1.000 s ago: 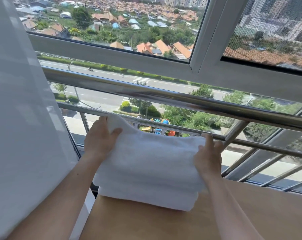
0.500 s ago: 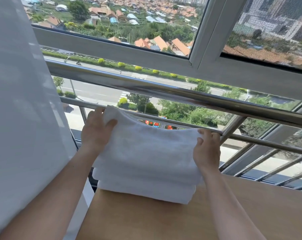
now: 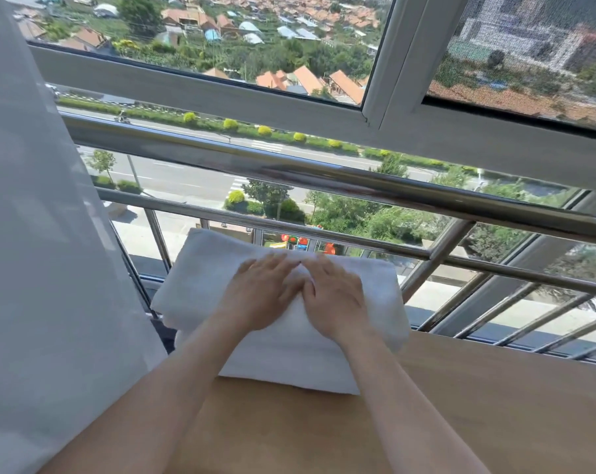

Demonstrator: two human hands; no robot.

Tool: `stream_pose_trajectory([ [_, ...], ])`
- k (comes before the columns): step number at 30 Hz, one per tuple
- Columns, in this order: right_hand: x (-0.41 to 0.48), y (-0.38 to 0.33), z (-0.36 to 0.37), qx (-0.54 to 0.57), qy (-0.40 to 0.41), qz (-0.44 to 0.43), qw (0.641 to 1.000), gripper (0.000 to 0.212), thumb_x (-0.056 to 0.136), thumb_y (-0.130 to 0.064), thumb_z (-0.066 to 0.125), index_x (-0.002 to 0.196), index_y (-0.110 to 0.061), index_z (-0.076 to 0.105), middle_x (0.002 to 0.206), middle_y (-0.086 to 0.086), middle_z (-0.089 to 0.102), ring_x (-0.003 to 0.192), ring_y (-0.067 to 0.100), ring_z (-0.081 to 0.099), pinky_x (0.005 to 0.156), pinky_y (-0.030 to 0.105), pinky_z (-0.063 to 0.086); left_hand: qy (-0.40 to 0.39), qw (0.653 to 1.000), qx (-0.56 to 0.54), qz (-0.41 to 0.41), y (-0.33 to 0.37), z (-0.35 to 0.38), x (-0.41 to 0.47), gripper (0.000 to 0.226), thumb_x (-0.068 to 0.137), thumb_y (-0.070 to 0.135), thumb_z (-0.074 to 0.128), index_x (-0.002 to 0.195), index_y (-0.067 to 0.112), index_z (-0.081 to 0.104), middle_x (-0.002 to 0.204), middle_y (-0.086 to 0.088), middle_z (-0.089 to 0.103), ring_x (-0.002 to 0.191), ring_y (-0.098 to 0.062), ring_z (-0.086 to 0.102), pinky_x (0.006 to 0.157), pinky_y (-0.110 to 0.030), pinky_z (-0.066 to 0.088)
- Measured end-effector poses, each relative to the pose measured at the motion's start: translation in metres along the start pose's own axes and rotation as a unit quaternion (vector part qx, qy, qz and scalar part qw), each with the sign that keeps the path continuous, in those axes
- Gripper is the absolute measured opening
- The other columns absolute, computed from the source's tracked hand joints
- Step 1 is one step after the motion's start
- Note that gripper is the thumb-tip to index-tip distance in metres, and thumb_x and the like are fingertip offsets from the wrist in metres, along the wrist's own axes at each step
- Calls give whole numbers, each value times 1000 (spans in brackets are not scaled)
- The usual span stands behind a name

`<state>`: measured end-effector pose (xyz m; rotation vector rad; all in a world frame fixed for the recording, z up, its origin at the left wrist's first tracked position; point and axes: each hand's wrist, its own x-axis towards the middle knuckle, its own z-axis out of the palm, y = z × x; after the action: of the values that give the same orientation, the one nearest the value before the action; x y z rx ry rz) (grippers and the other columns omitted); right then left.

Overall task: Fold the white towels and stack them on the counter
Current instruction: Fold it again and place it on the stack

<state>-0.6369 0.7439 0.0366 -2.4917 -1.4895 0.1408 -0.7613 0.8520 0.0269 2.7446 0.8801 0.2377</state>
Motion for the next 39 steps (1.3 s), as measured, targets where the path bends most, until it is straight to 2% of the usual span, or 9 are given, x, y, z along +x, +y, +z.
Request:
stream_pose_trajectory([
  [5, -3, 28, 6, -14, -57, 80, 995, 63, 97, -59, 13, 154, -37, 24, 164, -6, 20, 152, 19, 11, 122, 43, 4, -73, 996, 42, -40, -29, 1, 6, 60, 100, 61, 13, 156, 41, 19, 167, 11, 10, 153, -13, 7, 123, -40, 6],
  [12, -1, 51, -5, -66, -77, 203, 974, 62, 100, -49, 10, 157, -28, 17, 166, -1, 9, 152, 24, 4, 121, 52, -1, -109, 987, 52, -108, -43, -7, 12, 61, 100, 61, 14, 157, 40, 12, 168, 6, 2, 154, -19, -2, 122, -44, -1],
  [14, 3, 31, -3, -33, -51, 150, 987, 58, 101, -44, 15, 156, -27, 20, 166, 0, 11, 151, 22, 9, 120, 50, 0, -113, 991, 35, -62, -21, -2, 15, 58, 102, 56, 14, 158, 41, 11, 168, 6, 4, 154, -20, 0, 122, -43, 1],
  [16, 1, 8, 4, 27, -34, 39, 998, 54, 102, -43, 20, 154, -33, 24, 166, -3, 14, 150, 17, 15, 121, 44, 4, -109, 993, 35, -4, -9, 4, 14, 55, 104, 50, 14, 158, 40, 11, 168, 7, 4, 154, -18, 4, 122, -39, 5],
  [18, -1, -3, 12, 16, -35, -8, 999, 55, 100, -46, 20, 153, -36, 27, 164, -4, 21, 149, 19, 19, 121, 42, 9, -108, 993, 48, 5, -15, 6, 10, 56, 104, 50, 13, 158, 40, 8, 168, 10, 2, 154, -15, 2, 122, -39, 3],
  [25, 4, 18, 12, -16, -90, 86, 992, 68, 91, -70, 10, 155, -47, 12, 166, -9, 9, 153, 26, 2, 122, 47, -3, -112, 984, 101, -91, -70, -6, 3, 71, 92, 71, 4, 157, 44, 2, 168, 9, -5, 154, -16, -11, 121, -50, -10],
  [29, 4, 31, 13, -21, -77, 101, 992, 68, 93, -69, 10, 156, -44, 13, 167, -9, 5, 153, 20, 0, 123, 46, -3, -98, 983, 51, -146, -85, -2, -1, 77, 86, 82, 8, 155, 49, -5, 163, 21, -11, 151, -14, -21, 118, -66, 5],
  [33, -4, 50, 16, -30, -56, 126, 990, 66, 94, -64, 10, 157, -41, 13, 167, -7, 5, 153, 18, 2, 123, 44, -1, -99, 979, -1, -176, -93, 1, -4, 80, 84, 85, 13, 154, 50, -6, 164, 19, -15, 149, -19, -28, 120, -60, 17],
  [39, -10, 67, 18, 40, -38, 159, 986, 63, 96, -61, 16, 156, -43, 15, 166, -10, 4, 153, 16, 0, 121, 44, 12, -95, 981, 5, -170, -93, 2, -1, 79, 84, 85, 11, 154, 52, -4, 164, 21, -13, 149, -19, -28, 119, -60, 18],
])
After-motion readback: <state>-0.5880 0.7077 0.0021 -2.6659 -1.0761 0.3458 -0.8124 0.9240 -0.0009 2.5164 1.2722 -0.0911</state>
